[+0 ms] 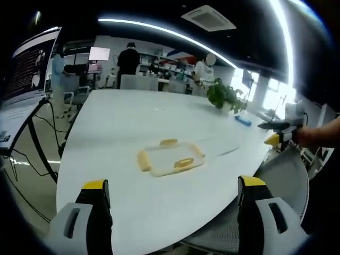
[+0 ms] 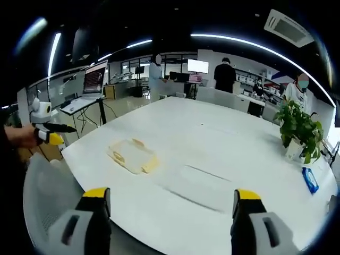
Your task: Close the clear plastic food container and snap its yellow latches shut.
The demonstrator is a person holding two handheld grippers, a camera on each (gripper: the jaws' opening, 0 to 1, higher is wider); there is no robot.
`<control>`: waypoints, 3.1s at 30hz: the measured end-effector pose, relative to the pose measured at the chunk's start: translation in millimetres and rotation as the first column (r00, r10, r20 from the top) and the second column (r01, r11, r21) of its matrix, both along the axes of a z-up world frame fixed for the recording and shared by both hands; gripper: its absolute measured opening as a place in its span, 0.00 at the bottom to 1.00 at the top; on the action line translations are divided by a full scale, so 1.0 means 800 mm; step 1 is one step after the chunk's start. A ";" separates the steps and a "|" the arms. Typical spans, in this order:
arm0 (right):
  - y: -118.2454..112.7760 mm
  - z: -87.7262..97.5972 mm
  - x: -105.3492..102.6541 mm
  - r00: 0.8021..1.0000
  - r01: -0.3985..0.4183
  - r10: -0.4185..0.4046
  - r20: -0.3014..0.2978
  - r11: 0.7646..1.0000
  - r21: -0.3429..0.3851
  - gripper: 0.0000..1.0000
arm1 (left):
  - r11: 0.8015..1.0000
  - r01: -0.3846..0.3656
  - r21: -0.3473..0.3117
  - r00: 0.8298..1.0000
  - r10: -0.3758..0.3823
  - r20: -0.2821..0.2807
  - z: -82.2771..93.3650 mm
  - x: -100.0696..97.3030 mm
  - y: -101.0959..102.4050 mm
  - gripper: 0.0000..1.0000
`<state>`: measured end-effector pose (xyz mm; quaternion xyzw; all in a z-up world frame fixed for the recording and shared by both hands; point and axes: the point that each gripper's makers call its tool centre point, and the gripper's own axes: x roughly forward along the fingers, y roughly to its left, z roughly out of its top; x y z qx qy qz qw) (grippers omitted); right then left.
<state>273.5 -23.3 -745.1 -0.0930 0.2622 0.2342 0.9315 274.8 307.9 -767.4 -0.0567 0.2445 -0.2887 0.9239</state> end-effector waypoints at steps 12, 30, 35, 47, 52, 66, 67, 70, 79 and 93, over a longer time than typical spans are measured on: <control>0.015 -0.016 0.044 0.994 -0.106 0.106 -0.015 0.994 0.022 0.94 | 0.993 -0.026 0.112 0.999 0.031 -0.042 -0.023 0.016 -0.001 0.98; 0.046 -0.033 0.072 0.970 -0.218 0.229 -0.077 0.967 0.133 0.85 | 0.986 -0.064 0.156 0.992 0.080 -0.096 -0.050 0.034 -0.017 0.98; 0.054 -0.040 0.079 0.964 -0.243 0.255 -0.083 0.962 0.127 0.84 | 0.982 -0.040 0.185 0.993 0.060 -0.105 -0.053 0.043 -0.021 0.99; 0.063 -0.061 0.087 0.934 -0.330 0.338 -0.117 0.941 0.078 0.78 | 0.973 -0.007 0.229 0.980 0.052 -0.190 -0.062 0.056 -0.024 0.93; 0.071 -0.067 0.085 0.909 -0.389 0.395 -0.131 0.919 0.066 0.79 | 0.965 0.027 0.261 0.975 0.033 -0.222 -0.071 0.061 -0.031 0.96; 0.098 -0.069 0.096 0.872 -0.470 0.470 -0.135 0.882 0.029 0.79 | 0.917 0.154 0.368 0.955 -0.042 -0.295 -0.094 0.081 -0.031 0.89; 0.098 -0.070 0.098 0.871 -0.474 0.473 -0.137 0.880 0.022 0.79 | 0.907 0.182 0.381 0.954 -0.068 -0.293 -0.097 0.082 -0.034 0.89; 0.099 -0.071 0.099 0.866 -0.484 0.480 -0.139 0.875 0.012 0.79 | 0.896 0.203 0.396 0.952 -0.085 -0.295 -0.099 0.082 -0.037 0.89; 0.110 -0.079 0.103 0.844 -0.526 0.518 -0.137 0.850 -0.027 0.79 | 0.870 0.266 0.415 0.941 -0.141 -0.308 -0.111 0.085 -0.039 0.84; 0.135 -0.102 0.116 0.796 -0.596 0.575 -0.190 0.800 -0.075 0.80 | 0.771 0.389 0.504 0.915 -0.262 -0.307 -0.127 0.103 -0.039 0.90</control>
